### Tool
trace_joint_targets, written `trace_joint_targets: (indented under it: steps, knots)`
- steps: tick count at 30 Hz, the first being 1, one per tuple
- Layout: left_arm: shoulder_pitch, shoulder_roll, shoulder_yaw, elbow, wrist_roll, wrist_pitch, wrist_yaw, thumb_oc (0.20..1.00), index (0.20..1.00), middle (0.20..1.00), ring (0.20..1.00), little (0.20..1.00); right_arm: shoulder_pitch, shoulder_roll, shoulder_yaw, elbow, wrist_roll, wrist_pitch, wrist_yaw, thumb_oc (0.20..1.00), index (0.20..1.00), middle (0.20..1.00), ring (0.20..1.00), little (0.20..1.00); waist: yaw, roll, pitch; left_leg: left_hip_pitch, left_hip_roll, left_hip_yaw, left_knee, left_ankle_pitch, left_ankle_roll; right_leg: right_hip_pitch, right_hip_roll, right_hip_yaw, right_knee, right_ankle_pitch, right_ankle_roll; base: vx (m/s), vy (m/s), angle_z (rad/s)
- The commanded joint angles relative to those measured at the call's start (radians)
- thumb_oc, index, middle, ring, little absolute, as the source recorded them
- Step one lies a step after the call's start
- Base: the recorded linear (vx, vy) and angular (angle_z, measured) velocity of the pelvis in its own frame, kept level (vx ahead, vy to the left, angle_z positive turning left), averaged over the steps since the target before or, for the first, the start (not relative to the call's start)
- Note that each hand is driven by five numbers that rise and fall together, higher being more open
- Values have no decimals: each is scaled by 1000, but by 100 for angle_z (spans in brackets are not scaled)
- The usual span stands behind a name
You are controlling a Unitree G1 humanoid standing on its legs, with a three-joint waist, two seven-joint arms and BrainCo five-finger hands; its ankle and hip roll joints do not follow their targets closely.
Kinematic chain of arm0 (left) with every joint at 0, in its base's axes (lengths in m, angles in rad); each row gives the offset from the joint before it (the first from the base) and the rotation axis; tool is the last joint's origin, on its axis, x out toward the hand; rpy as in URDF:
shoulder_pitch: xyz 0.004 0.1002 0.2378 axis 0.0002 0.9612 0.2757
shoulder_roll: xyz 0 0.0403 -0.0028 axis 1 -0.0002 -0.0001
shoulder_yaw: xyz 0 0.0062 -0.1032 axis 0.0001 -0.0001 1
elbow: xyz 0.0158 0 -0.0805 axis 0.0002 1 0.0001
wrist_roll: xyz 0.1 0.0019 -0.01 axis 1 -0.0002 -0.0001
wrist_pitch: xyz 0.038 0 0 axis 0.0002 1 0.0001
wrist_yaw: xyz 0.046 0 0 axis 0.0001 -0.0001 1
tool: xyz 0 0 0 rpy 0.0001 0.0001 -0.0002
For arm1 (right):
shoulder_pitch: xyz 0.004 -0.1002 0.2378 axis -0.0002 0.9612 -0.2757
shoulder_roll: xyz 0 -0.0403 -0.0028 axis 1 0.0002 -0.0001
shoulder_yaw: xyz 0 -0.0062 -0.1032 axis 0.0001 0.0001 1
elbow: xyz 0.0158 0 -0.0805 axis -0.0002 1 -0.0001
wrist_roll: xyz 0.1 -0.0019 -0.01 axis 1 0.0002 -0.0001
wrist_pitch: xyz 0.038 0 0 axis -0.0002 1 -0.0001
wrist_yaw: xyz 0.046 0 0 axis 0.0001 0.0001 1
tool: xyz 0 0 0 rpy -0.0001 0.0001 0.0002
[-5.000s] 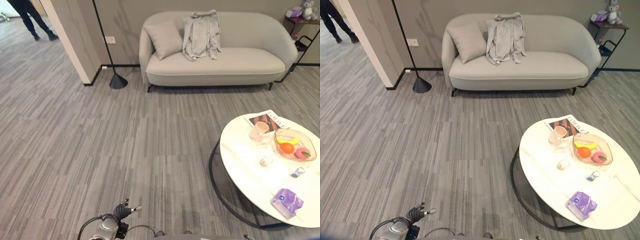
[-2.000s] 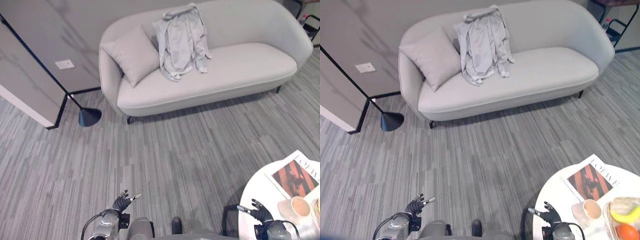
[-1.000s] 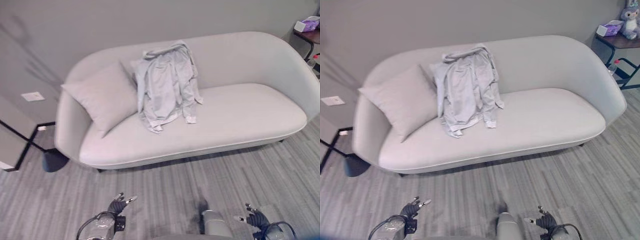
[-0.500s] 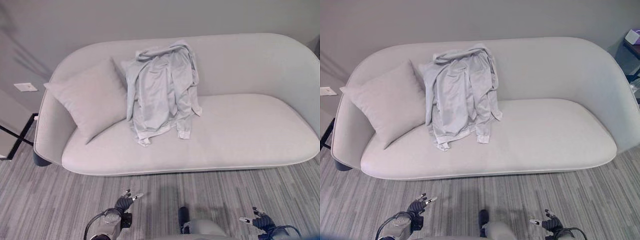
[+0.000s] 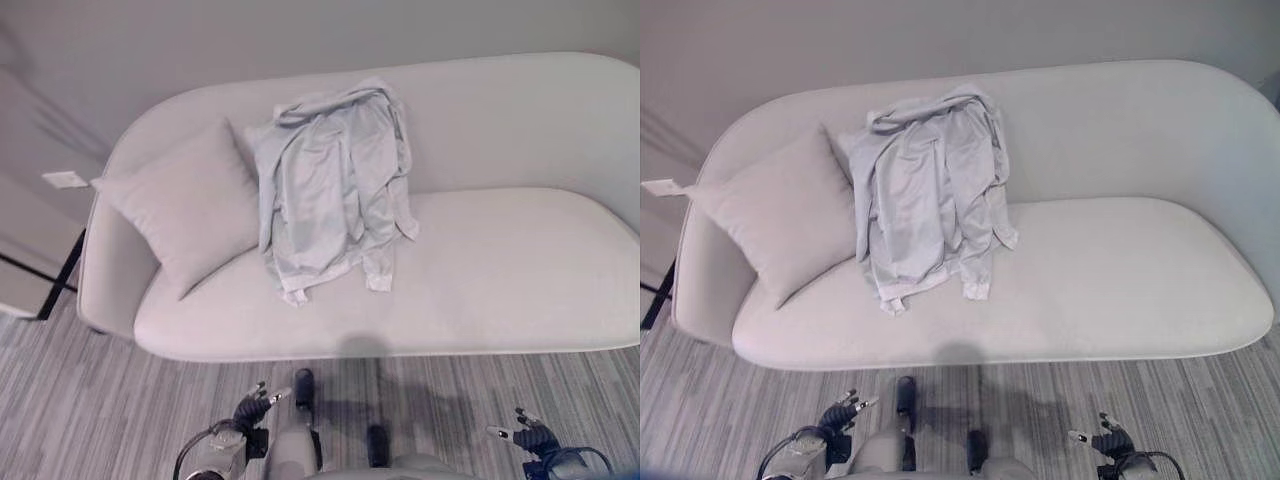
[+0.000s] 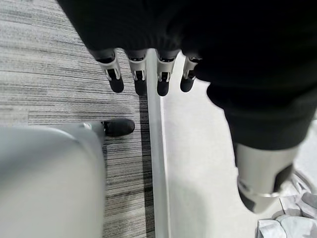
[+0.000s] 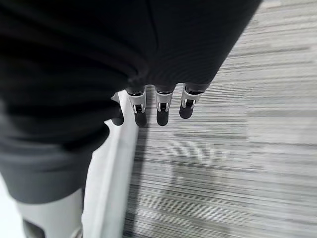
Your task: Hang the clothes on the sofa on the clothes rack.
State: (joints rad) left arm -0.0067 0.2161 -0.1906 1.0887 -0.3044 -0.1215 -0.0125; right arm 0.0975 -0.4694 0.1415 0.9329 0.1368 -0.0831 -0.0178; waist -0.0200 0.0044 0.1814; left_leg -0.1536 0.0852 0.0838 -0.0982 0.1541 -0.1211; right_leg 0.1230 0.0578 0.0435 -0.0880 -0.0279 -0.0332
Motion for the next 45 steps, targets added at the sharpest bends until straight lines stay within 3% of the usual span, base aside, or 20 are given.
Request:
trace_joint_targets:
  steps: [1,4,7,10,11,12,13,15,25,32,36,38,45]
  knots:
    - [-24,27,14,-14,-4,-40,4,1000,1000,1000,1000,1000,67,-35,-26,-69,-14,-21,1,1000,1000,1000,1000,1000,12,-17,-78,18,3,33,21,-7,-15,-20,-184,79,50,-58,179,239,236,-45]
    - [-38,52,18,-40,19,-38,13,1000,1000,1000,1000,1000,31,-13,2,-99,-41,-17,13,1000,1000,1000,1000,1000,24,-42,-99,85,-62,92,13,-77,54,-118,-266,120,177,3,230,276,322,-37]
    - [-40,57,16,-53,18,-40,18,1000,1000,1000,1000,1000,33,-12,-3,-108,-42,-18,6,1000,1000,1000,1000,1000,17,-44,-93,104,-78,97,11,-93,64,-149,-263,147,240,40,228,123,128,-28]
    - [-40,63,21,-75,7,-42,21,1000,1000,1000,1000,1000,58,-1,-15,-115,-29,-22,4,1000,1000,1000,1000,1000,6,-45,-90,123,-76,97,11,-111,65,-187,-215,172,244,48,218,124,24,11]
    - [-46,66,20,-84,-3,-42,22,1000,1000,1000,1000,1000,58,2,-14,-91,-23,-21,1,1000,1000,1000,1000,1000,3,-44,-88,130,-78,97,11,-122,67,-217,-175,145,190,43,210,93,-38,32]
    - [-46,66,20,-84,-3,-42,22,1000,1000,1000,1000,1000,58,2,-14,-91,-23,-21,1,1000,1000,1000,1000,1000,2,-44,-87,131,-78,97,11,-122,67,-216,-175,145,190,43,210,91,-125,25]
    - [-63,75,1,-66,25,-25,23,1000,1000,1000,1000,1000,56,-1,19,-31,-42,-10,4,1000,1000,1000,1000,1000,-5,-50,-71,134,-94,83,11,-133,72,-201,-152,118,87,39,213,71,-109,27]
    - [-67,69,-15,-84,15,-31,13,1000,1000,1000,1000,1000,59,2,14,-25,-22,-13,-1,1000,1000,1000,1000,1000,-11,-55,-69,150,-97,72,11,-135,71,-183,-138,128,83,44,204,141,-123,74]
    - [-41,70,-13,-162,32,-33,17,1000,1000,1000,1000,1000,82,-26,-5,-126,-39,-17,9,1000,1000,1000,1000,1000,-5,-54,-101,207,-51,76,11,-148,42,-91,-130,65,1,45,185,106,-91,8]
    - [-93,87,-47,-304,113,-26,43,1000,1000,1000,1000,1000,45,-109,-79,-322,-69,-35,-30,1000,1000,1000,1000,1000,-13,-37,-102,207,-41,76,11,-158,39,-88,-127,58,1,30,187,59,-43,0]
    - [-258,140,-147,-358,274,-21,72,1000,1000,1000,1000,1000,-77,-177,-81,-395,-65,-50,-67,1000,1000,1000,1000,1000,-17,-22,-73,174,-43,72,11,-153,38,-120,-132,55,1,39,196,-55,-4,0]
    - [-469,170,-242,-335,352,-15,137,1000,1000,1000,1000,1000,-226,-231,-38,-405,-49,-66,-117,1000,1000,1000,1000,1000,-17,-20,-22,113,-44,66,11,-135,35,-182,-130,59,1,60,203,-228,-38,1]
    - [-836,196,-356,-207,377,-15,243,1000,1000,1000,1000,1000,-602,-305,127,-313,-4,-90,-211,1000,1000,1000,1000,1000,-11,-28,48,-14,-41,48,11,-89,23,-310,-120,64,1,104,219,-134,-50,4]
